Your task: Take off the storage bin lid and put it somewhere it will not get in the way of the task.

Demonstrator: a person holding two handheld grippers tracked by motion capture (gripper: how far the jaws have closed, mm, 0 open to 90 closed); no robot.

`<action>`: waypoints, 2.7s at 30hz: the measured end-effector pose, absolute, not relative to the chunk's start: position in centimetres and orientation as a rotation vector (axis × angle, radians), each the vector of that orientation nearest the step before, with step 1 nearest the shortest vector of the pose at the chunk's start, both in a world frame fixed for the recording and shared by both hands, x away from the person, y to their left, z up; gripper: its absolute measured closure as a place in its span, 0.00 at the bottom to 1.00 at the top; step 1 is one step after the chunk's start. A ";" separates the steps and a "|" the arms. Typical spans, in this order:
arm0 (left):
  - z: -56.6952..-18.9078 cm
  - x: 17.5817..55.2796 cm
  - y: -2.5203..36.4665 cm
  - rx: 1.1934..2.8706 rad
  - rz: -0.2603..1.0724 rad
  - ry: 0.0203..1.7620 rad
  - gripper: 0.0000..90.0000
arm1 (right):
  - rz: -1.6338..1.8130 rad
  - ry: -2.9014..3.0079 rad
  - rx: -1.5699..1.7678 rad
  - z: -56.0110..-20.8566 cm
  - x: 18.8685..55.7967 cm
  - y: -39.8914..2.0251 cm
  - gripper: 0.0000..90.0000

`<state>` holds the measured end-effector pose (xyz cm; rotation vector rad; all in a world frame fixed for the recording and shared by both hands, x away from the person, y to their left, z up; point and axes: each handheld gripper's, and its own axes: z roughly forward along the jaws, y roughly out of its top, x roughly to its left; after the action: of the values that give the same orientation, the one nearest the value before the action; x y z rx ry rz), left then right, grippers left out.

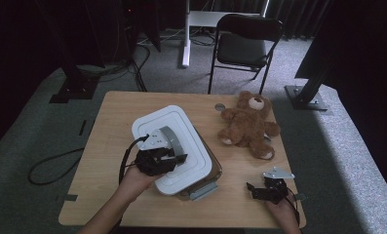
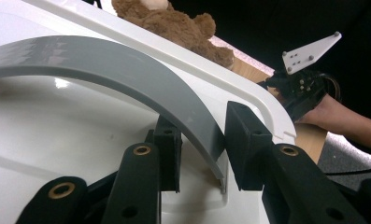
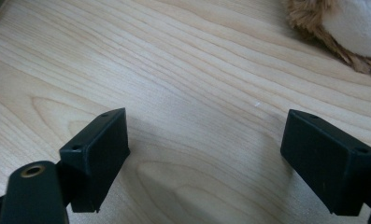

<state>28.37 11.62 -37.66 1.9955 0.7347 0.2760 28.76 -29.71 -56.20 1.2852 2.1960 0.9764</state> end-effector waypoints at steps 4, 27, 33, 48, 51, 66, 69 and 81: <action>-37.7 28.1 12.3 1.991 0.289 0.740 0.76 | 0.977 2.196 1.285 -56.2 28.8 -29.7 0.16; -38.3 26.4 17.7 1.986 0.328 0.809 0.76 | 0.976 2.194 1.289 -56.2 28.8 -29.7 0.16; -38.7 26.3 19.1 1.974 0.342 0.840 0.76 | 0.975 2.193 1.292 -56.2 28.8 -29.7 0.16; -40.4 25.8 23.2 1.957 0.348 0.893 0.76 | 0.974 2.190 1.295 -56.2 28.8 -29.7 0.16; -40.9 25.8 23.7 1.956 0.342 0.897 0.76 | 0.975 2.189 1.296 -56.2 28.8 -29.7 0.16; -45.0 26.2 26.2 1.957 0.292 0.973 0.76 | 0.972 2.188 1.297 -56.2 28.8 -29.8 0.16; -46.4 26.8 26.3 1.963 0.265 0.999 0.76 | 0.974 2.186 1.296 -56.2 28.8 -29.8 0.16; -50.8 28.8 25.5 1.996 0.159 0.950 0.76 | 0.975 2.186 1.298 -56.2 28.8 -29.7 0.16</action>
<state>28.83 25.45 -50.75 1.9955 0.9497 0.1585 28.78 -29.74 -56.22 1.2980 2.1856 0.9746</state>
